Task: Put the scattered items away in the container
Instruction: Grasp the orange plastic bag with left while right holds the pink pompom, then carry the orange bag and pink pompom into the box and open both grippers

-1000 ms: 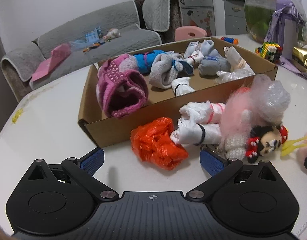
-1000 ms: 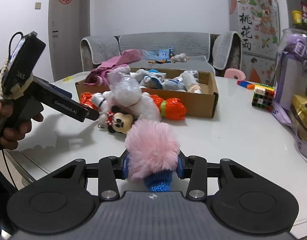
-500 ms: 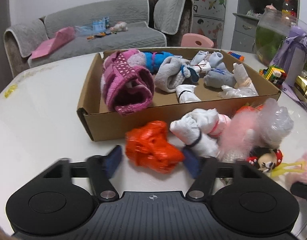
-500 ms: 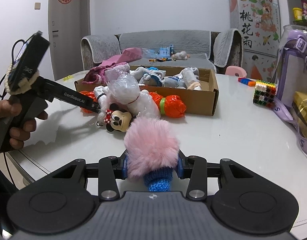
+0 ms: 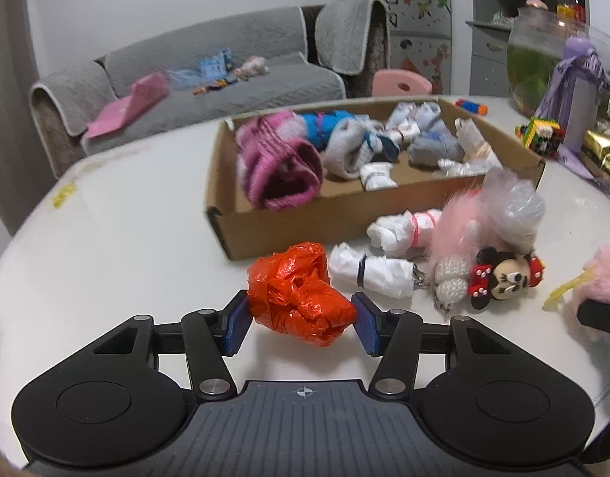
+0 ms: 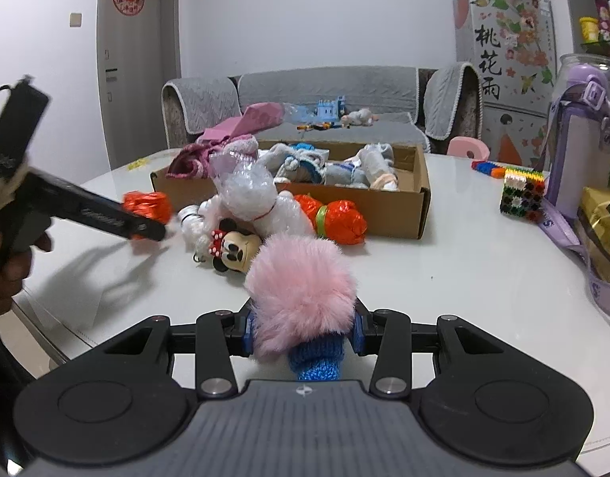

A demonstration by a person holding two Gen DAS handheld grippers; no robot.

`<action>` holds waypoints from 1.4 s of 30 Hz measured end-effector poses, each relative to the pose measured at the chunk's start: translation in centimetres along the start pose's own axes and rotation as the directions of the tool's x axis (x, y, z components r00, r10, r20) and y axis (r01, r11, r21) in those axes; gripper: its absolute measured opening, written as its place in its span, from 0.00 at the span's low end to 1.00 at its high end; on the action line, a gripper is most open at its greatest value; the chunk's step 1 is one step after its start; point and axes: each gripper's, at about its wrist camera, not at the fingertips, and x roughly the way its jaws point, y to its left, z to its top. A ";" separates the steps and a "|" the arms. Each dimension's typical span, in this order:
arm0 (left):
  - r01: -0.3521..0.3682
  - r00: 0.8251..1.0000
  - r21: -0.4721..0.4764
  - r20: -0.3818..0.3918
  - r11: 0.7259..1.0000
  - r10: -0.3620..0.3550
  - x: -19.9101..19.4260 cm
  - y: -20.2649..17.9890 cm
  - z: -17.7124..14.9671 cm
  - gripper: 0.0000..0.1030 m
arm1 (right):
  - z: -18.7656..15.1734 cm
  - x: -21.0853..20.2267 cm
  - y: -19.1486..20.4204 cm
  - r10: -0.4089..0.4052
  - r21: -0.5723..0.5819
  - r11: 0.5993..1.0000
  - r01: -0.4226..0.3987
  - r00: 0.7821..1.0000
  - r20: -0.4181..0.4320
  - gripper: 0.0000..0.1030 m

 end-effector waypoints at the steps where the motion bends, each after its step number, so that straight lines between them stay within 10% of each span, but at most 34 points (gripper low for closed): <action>1: -0.002 1.000 -0.007 0.010 1.000 0.002 -0.6 0.2 0.1 0.59 | 0.1 -0.1 -0.1 0.000 0.001 1.000 0.000 1.000 0.004 0.38; 23: -0.003 0.996 -0.046 0.094 0.999 0.007 -5.7 1.7 2.3 0.59 | 5.0 -2.0 -5.4 -0.057 0.061 0.997 0.049 0.989 0.133 0.38; 42: 0.049 0.988 -0.008 0.147 0.999 -0.048 -5.2 -1.3 11.4 0.59 | 14.8 -1.1 -8.9 -0.011 -0.061 0.998 0.028 0.966 0.259 0.38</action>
